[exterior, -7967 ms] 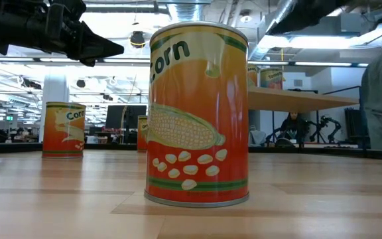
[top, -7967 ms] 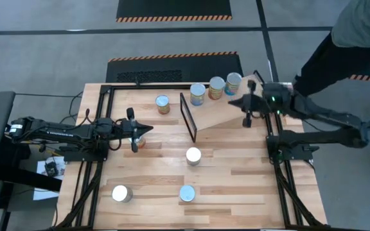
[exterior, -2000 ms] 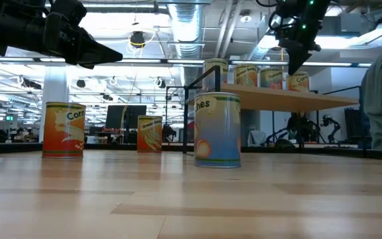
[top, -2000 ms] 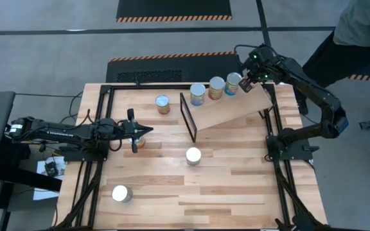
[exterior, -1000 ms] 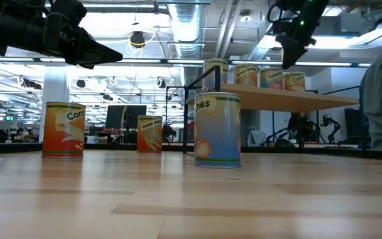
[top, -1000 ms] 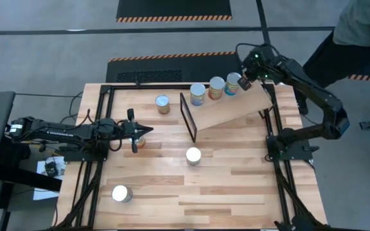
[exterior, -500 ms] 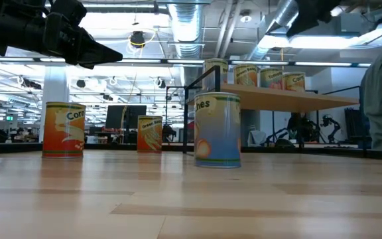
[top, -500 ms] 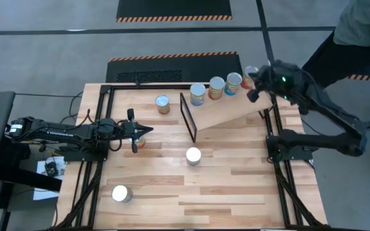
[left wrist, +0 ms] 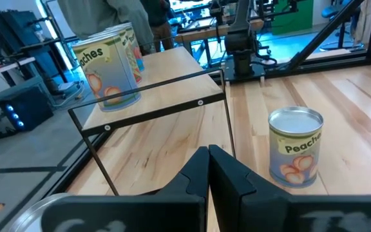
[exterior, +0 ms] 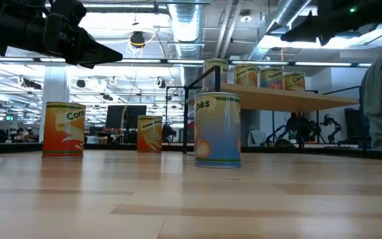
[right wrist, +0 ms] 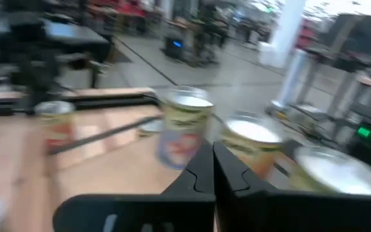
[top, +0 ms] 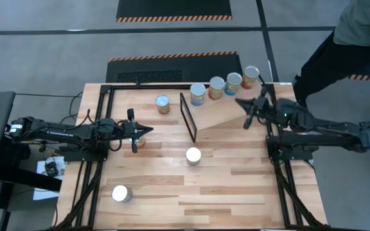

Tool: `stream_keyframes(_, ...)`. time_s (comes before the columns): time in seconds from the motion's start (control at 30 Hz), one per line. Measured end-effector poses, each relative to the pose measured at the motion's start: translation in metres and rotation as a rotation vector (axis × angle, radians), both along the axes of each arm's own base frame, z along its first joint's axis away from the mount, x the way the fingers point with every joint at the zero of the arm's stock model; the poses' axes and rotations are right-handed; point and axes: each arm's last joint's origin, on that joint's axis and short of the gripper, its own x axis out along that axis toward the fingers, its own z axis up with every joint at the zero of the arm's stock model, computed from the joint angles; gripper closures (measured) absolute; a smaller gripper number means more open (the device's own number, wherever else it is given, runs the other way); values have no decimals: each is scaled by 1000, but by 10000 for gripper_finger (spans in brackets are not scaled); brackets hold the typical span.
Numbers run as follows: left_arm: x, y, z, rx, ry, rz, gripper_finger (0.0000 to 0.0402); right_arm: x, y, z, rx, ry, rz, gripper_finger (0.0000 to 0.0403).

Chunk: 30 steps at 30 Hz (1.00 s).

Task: Pick and place cans onto a shelf
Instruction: Put the canned corn aligned with the other canned corn on the shelf

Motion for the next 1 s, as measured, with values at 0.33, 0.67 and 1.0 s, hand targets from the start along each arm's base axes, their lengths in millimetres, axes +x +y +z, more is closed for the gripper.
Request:
stream_keyframes(0.33, 0, 0, 0, -13, -2, 2, 401, 2, 34, -25, -43, 25, 178, 394)
stream_keyframes(0.67, 0, -2, -2, -14, 18, -69, 401, 12, 51, -32, -13, 70, 287, 395)
stream_keyframes(1.0, 1, -2, 2, -20, -20, -69, 401, 42, 55, -44, -85, 125, 271, 395)
